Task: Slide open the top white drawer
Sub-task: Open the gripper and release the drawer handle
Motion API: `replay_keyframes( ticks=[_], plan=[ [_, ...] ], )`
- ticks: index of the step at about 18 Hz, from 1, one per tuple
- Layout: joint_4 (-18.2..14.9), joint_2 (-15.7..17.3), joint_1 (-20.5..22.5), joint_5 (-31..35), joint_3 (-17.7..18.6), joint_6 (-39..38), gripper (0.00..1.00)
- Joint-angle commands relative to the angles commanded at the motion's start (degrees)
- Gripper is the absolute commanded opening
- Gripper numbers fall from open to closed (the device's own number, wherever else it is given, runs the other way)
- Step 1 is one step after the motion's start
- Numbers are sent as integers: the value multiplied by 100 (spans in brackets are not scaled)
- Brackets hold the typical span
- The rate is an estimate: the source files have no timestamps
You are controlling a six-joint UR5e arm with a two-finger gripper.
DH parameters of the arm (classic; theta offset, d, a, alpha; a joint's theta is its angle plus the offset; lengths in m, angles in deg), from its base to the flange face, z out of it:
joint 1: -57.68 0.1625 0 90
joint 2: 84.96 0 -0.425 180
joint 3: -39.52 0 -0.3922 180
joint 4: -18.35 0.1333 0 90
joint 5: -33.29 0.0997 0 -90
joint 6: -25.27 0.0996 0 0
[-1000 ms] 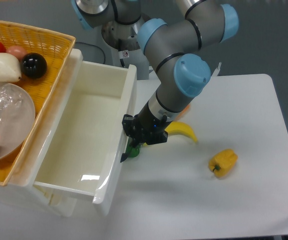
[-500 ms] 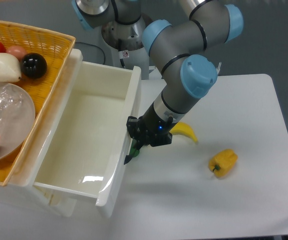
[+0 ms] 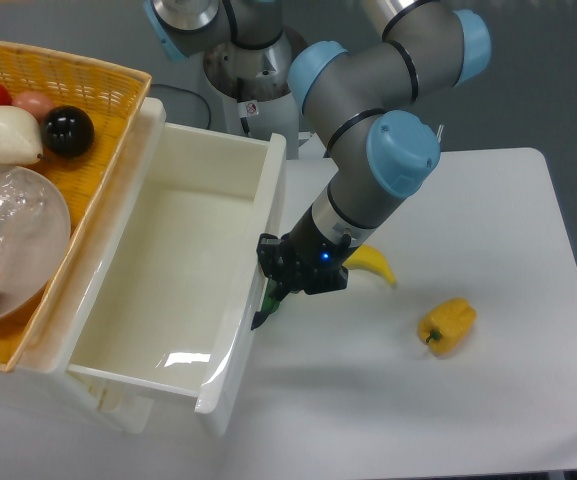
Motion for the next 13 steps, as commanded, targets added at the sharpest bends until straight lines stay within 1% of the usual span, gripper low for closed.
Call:
replay_keyframes(
  ticks=[4,5,7,8,13],
  plan=[
    [0,0,0,0,0,9,15],
    [0,0,0,0,0,18,21],
    [0,0,0,-9,0,61,28],
    [0,9,0,-9,0,105,34],
    [0,9,0,-9,9,141,36]
  ],
)
